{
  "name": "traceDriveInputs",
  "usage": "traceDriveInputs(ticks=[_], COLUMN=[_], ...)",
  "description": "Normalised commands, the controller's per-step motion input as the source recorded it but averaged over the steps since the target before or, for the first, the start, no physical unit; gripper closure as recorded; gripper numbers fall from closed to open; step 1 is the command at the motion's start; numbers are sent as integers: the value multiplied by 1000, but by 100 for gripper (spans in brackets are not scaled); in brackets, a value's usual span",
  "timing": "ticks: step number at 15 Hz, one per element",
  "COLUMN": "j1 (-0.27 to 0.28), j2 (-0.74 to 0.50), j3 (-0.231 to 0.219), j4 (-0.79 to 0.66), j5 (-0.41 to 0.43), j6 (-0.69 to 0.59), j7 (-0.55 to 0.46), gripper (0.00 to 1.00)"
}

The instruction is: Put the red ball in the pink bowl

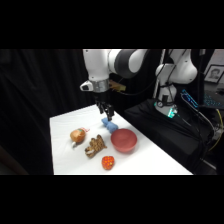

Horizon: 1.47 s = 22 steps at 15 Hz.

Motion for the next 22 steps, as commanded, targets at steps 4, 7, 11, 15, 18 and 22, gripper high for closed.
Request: traceDriveInputs(ticks=[4,7,11,15,18,22], j1=[-3,41,66,77,94,95], j2=[-7,29,119,224,244,238], j3=[37,63,59,45,32,17], j4=[32,101,177,260,281,275], j5=[25,30,12,5,-16,-36], j6=[12,35,71,97,108,101], j7=[44,92,130,168,195,201], gripper=[0,0,0,0,0,0])
